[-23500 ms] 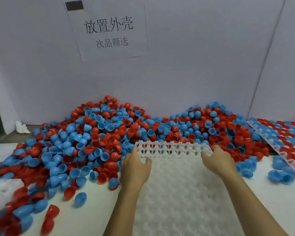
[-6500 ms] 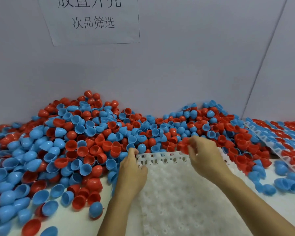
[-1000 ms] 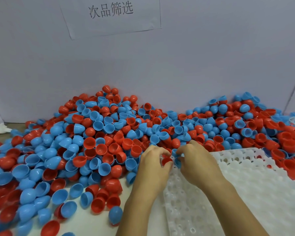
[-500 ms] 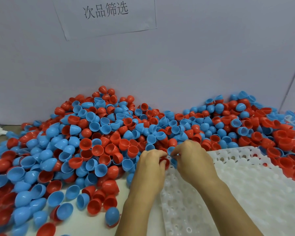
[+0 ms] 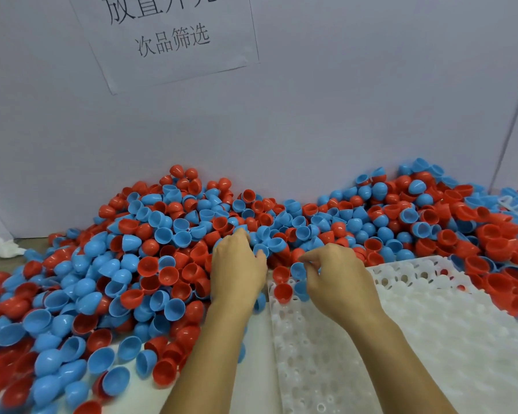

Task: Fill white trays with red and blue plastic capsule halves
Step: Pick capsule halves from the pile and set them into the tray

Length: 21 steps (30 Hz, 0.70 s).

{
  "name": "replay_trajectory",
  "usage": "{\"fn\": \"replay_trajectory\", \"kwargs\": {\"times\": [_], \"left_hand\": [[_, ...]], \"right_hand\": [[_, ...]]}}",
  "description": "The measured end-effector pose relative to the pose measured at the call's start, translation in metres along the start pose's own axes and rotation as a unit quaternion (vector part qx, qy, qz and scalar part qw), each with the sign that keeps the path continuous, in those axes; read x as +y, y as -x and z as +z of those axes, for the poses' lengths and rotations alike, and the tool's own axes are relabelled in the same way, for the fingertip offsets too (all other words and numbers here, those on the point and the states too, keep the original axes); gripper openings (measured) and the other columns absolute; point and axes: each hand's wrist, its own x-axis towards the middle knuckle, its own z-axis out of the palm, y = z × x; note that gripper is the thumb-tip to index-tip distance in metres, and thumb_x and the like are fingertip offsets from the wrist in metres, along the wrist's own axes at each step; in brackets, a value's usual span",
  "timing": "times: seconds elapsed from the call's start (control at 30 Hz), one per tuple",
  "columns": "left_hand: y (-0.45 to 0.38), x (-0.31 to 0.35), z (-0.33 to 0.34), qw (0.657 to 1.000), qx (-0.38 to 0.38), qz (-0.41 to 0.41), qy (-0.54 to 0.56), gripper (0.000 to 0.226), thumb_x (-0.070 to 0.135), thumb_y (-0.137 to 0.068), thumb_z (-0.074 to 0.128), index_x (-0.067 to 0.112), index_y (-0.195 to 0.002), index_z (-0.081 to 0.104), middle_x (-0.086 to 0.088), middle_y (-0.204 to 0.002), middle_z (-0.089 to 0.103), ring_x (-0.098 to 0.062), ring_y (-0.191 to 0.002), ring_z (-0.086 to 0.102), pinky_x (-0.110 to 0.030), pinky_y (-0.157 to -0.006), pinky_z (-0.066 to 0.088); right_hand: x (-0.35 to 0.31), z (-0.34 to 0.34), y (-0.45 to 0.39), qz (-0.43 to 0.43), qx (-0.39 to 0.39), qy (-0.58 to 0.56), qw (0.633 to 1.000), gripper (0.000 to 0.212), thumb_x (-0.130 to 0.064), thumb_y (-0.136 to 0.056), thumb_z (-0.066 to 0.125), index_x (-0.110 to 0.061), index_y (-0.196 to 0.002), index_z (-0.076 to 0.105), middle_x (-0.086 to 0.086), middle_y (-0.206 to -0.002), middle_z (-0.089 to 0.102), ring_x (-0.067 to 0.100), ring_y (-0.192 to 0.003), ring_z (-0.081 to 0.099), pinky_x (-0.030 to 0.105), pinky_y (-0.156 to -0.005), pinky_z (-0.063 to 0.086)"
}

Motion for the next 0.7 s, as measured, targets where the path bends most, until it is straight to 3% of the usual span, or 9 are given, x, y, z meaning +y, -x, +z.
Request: {"fn": "replay_trajectory", "kwargs": {"times": [0.13,0.23,0.33,0.4,0.47,0.53,0.57,0.7], "left_hand": [[-0.018,0.008,0.007,0.987,-0.089,-0.02,-0.129,0.034,0.033,-0.088,0.074,0.005,-0.104,0.063,-0.013,-0.106,0.067,-0.032,-0.108,0.061,-0.044,-0.082,0.055],[-0.024,0.015,0.008,0.985,-0.08,0.004,-0.152,0.022,0.031,-0.091,0.069,0.012,-0.091,0.059,-0.011,-0.105,0.066,-0.03,-0.102,0.061,-0.041,-0.073,0.053],[-0.023,0.023,0.001,0.996,-0.017,0.018,-0.086,0.02,0.028,-0.094,0.063,0.01,-0.09,0.057,-0.008,-0.097,0.063,-0.023,-0.086,0.059,-0.03,-0.061,0.042],[-0.015,0.029,-0.007,0.999,0.014,0.032,-0.011,0.016,0.023,-0.093,0.064,0.007,-0.094,0.061,-0.007,-0.091,0.064,-0.018,-0.075,0.056,-0.024,-0.056,0.039],[0.0,0.035,-0.015,0.996,0.035,0.032,0.077,0.013,0.017,-0.09,0.066,0.004,-0.09,0.062,-0.006,-0.082,0.066,-0.015,-0.066,0.055,-0.019,-0.052,0.041],[0.021,0.038,-0.02,0.986,0.062,0.028,0.155,0.009,0.014,-0.088,0.07,0.011,-0.082,0.064,0.001,-0.069,0.066,-0.014,-0.063,0.061,-0.014,-0.051,0.046],[0.032,0.037,-0.02,0.981,0.074,0.026,0.176,0.013,0.015,-0.087,0.073,0.016,-0.079,0.063,0.004,-0.065,0.065,-0.012,-0.064,0.063,-0.01,-0.052,0.045],[0.053,0.02,-0.012,0.975,0.098,0.027,0.195,0.025,0.023,-0.082,0.082,0.024,-0.079,0.057,0.002,-0.063,0.059,-0.012,-0.059,0.057,-0.015,-0.056,0.047]], "right_hand": [[-0.002,-0.001,0.001,-0.006,-0.003,-0.02,1.0,0.021,-0.016,-0.095,0.055,-0.017,-0.097,0.076,-0.002,-0.094,0.074,0.016,-0.082,0.066,0.036,-0.074,0.059],[0.0,0.0,0.0,-0.002,-0.004,-0.028,1.0,0.021,-0.015,-0.093,0.054,-0.015,-0.095,0.075,0.0,-0.092,0.074,0.018,-0.082,0.067,0.039,-0.073,0.059],[0.003,0.0,-0.002,0.01,0.0,-0.028,1.0,0.021,-0.016,-0.093,0.053,-0.012,-0.096,0.074,0.003,-0.093,0.074,0.021,-0.084,0.067,0.042,-0.074,0.059],[0.005,0.0,-0.003,0.014,0.014,-0.056,0.998,0.022,-0.018,-0.096,0.053,-0.017,-0.103,0.074,-0.001,-0.096,0.074,0.017,-0.084,0.067,0.038,-0.075,0.059],[0.003,-0.003,-0.004,0.012,0.043,-0.123,0.991,0.02,-0.018,-0.098,0.053,-0.022,-0.11,0.069,-0.006,-0.084,0.07,0.007,-0.071,0.063,0.027,-0.065,0.054],[0.0,-0.009,-0.005,0.0,0.072,-0.2,0.977,0.014,-0.015,-0.098,0.056,-0.025,-0.105,0.061,-0.007,-0.069,0.063,0.009,-0.058,0.059,0.02,-0.052,0.047],[-0.002,-0.012,-0.005,-0.009,0.077,-0.237,0.969,0.014,-0.014,-0.097,0.057,-0.027,-0.101,0.059,-0.007,-0.069,0.063,0.008,-0.06,0.061,0.019,-0.05,0.047],[-0.005,-0.018,-0.005,-0.045,0.005,-0.272,0.961,0.008,-0.025,-0.094,0.064,-0.03,-0.099,0.069,-0.012,-0.08,0.068,-0.001,-0.071,0.066,0.013,-0.06,0.052]]}}
